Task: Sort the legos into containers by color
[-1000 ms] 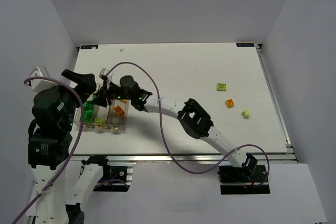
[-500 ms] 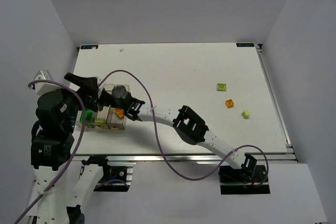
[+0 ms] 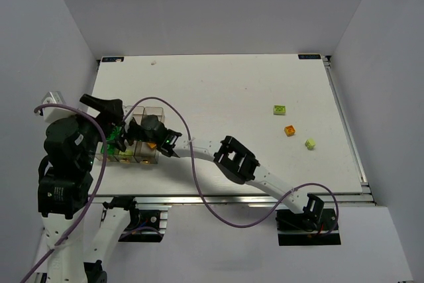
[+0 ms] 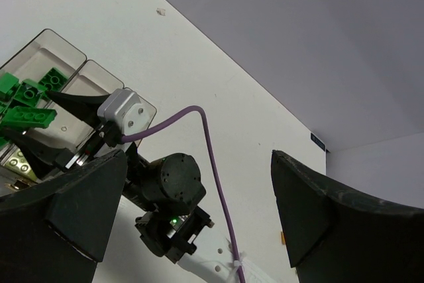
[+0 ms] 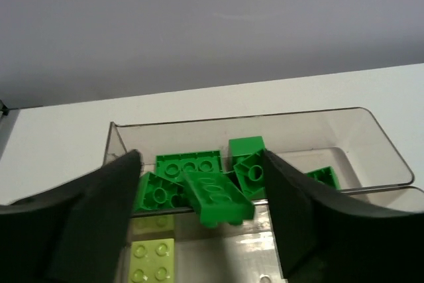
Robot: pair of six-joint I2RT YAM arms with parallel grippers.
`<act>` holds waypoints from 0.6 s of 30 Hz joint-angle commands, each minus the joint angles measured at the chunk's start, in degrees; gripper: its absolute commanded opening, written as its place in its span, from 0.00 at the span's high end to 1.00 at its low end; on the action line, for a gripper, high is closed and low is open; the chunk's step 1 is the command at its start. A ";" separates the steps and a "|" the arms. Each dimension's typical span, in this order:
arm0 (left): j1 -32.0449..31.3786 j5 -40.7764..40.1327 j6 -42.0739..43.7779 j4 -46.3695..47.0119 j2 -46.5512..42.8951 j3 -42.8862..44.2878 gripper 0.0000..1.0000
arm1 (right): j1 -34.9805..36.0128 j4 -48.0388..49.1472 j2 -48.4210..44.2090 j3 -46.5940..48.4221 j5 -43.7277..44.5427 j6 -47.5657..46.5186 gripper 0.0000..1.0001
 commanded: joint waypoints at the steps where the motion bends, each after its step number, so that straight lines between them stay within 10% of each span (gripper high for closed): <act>1: 0.32 0.32 -1.07 -1.16 -1.37 1.09 0.02 | 0.43 3.79 -0.89 1.76 0.94 -2.82 0.16; 14: 0.23 8.21 -2.22 10.51 -5.06 -4.88 0.02 | -7.80 5.21 -24.86 -21.77 -10.47 -3.45 0.11; 18: 0.23 14.37 -2.91 19.92 -4.89 -10.68 0.24 | -15.37 0.29 -37.85 -34.16 -20.14 -1.77 0.38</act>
